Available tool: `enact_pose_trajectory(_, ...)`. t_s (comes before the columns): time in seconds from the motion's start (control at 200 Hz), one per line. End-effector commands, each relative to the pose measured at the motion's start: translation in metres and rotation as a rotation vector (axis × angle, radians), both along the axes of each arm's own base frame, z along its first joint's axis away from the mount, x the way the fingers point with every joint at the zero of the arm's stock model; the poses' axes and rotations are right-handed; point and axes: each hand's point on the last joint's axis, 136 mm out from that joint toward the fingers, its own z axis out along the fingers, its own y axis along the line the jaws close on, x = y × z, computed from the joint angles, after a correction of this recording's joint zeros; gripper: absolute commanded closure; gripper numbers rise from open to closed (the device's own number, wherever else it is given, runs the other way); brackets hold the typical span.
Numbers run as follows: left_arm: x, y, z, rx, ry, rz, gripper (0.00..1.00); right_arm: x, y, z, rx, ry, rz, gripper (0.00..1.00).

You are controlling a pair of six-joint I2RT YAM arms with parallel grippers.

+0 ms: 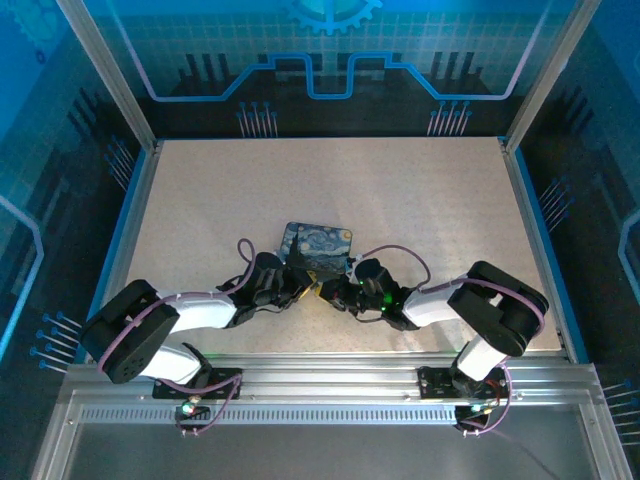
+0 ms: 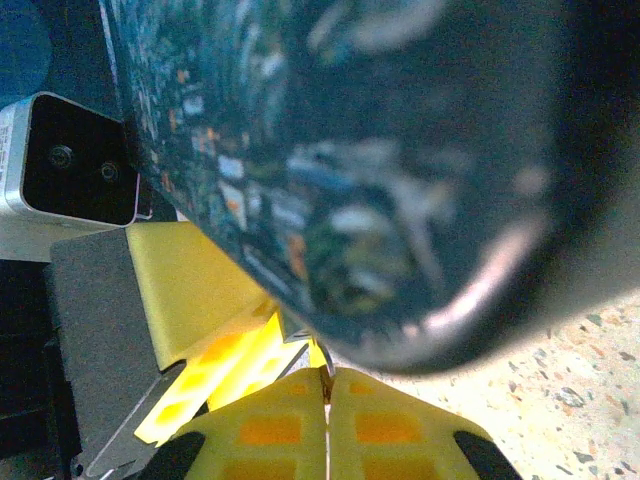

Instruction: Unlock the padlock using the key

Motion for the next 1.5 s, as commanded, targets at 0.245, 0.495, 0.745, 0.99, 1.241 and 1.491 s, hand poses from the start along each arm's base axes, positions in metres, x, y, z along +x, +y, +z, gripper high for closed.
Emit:
enact_pose_trajectory(0.245, -0.01, -0.006, 0.002, -0.012, 0.018, -0.035, 1.0, -0.011, -0.007, -0.001, -0.045, -0.042, 0.055, 0.77)
enact_pose_trajectory(0.495, -0.009, -0.006, 0.01, -0.014, 0.007, -0.035, 1.0, -0.012, -0.027, 0.004, -0.216, -0.191, 0.121, 0.6)
enact_pose_trajectory(0.745, -0.005, -0.012, 0.022, -0.032, 0.002, -0.041, 1.0, -0.008, -0.048, 0.026, -0.482, -0.559, 0.324, 0.52)
enact_pose_trajectory(0.99, -0.001, -0.014, 0.029, -0.05, 0.022, -0.016, 1.0, -0.002, -0.066, 0.054, -0.656, -0.854, 0.338, 0.5)
enact_pose_trajectory(1.241, 0.0, -0.016, 0.032, -0.048, 0.067, -0.006, 1.0, -0.011, -0.056, 0.059, -0.832, -1.178, 0.538, 0.47)
enact_pose_trajectory(1.491, 0.001, -0.02, 0.038, -0.074, 0.083, -0.001, 1.0, -0.016, -0.044, 0.049, -0.959, -1.426, 0.713, 0.46)
